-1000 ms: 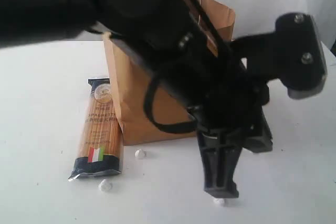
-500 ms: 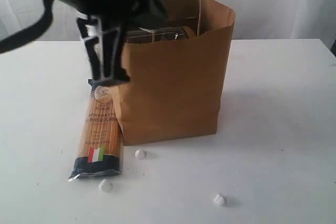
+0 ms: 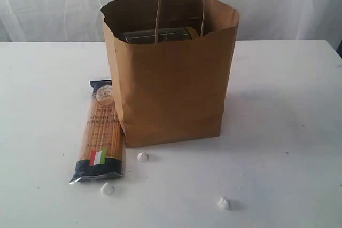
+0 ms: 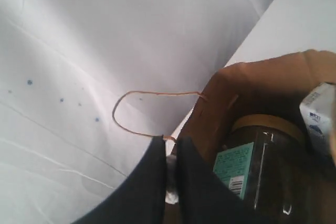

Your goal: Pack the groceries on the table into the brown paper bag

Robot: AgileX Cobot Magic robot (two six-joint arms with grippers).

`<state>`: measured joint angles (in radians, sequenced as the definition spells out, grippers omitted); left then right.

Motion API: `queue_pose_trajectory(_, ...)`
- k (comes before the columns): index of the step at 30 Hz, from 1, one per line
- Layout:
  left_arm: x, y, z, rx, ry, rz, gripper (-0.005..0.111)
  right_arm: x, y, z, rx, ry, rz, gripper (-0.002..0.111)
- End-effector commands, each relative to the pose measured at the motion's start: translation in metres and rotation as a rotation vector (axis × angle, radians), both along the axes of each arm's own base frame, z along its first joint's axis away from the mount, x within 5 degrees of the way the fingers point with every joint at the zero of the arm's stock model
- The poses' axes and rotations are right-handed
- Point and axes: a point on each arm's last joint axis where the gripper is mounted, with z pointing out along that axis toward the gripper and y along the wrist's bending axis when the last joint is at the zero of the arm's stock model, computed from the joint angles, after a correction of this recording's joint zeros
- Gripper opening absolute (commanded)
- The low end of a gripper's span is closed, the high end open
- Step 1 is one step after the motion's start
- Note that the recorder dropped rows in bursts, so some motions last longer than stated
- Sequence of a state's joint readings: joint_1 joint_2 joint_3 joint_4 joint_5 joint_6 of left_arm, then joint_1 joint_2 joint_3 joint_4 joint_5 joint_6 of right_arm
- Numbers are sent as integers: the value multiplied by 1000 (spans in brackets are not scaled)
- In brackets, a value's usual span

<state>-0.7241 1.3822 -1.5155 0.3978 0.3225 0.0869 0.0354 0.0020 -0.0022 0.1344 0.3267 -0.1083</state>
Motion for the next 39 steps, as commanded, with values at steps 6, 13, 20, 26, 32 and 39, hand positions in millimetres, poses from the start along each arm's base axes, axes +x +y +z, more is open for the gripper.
queue_pose_trajectory(6,39,-14,-46,-26,203,0,0,0,0,0,-8,-10,4,0)
queue_pose_trajectory(13,53,-25,-70,12,260,3,0,0,0,0,-8,-10,4,0)
queue_pose_trajectory(20,54,-26,-72,16,260,2,28,0,0,0,18,-8,-2,0)
queue_pose_trajectory(26,53,-25,-75,21,297,11,70,0,0,0,18,-8,-2,0)
queue_pose_trajectory(32,43,-21,-73,43,381,16,74,0,0,0,18,-8,-2,0)
queue_pose_trajectory(39,8,-2,-43,34,452,-36,67,0,0,0,18,-8,-2,0)
